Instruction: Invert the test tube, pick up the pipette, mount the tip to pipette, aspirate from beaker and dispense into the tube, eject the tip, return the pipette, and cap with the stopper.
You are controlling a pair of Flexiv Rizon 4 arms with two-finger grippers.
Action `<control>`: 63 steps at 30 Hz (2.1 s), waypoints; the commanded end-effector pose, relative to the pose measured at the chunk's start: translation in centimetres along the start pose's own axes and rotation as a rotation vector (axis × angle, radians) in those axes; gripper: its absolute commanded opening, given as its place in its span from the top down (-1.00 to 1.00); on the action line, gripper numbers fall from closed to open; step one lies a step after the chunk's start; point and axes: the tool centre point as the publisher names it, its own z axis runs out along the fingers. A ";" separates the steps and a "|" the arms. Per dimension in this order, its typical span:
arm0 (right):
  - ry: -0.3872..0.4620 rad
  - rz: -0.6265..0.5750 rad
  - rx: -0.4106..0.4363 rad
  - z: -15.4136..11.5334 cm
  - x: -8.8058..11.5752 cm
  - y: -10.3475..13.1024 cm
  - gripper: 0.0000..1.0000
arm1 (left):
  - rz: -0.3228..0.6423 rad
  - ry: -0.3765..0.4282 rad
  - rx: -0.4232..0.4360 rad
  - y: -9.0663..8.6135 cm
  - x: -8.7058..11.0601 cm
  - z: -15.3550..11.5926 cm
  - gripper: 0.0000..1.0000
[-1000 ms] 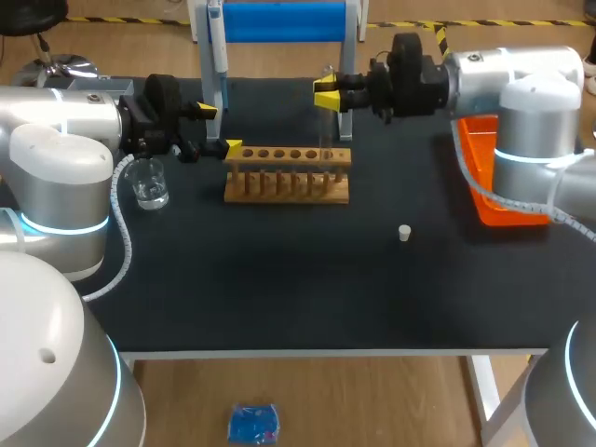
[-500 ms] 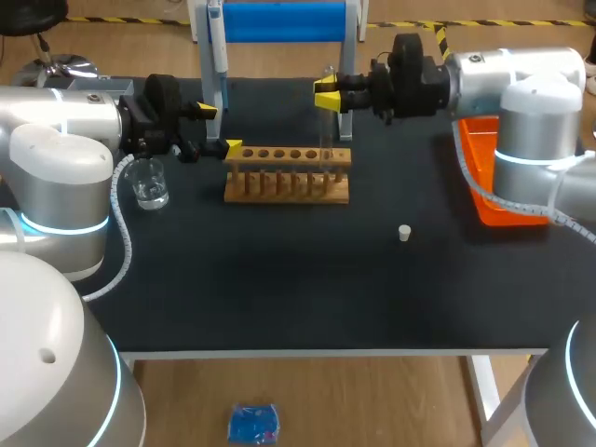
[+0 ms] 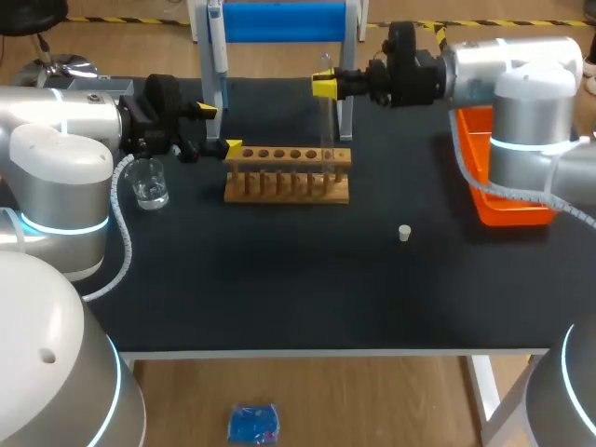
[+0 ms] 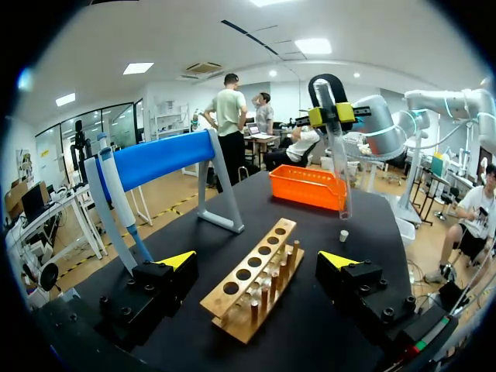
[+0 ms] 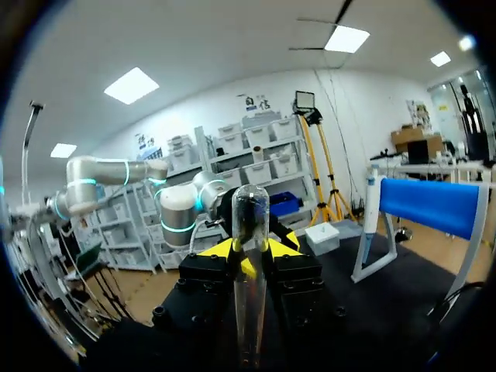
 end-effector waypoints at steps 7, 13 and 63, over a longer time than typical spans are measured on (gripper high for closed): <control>-0.010 0.981 0.161 1.1 -2.8 0.9 1.00 | 0.001 -0.002 0.005 0.1 0.0 0.0 -1.00; -0.022 1.171 0.156 1.2 -3.0 0.5 1.00 | 0.001 -0.002 0.005 0.1 0.0 0.0 -1.00; 0.149 1.194 0.027 -0.1 -2.1 -0.9 1.00 | 0.001 -0.002 0.005 0.1 0.0 0.0 -1.00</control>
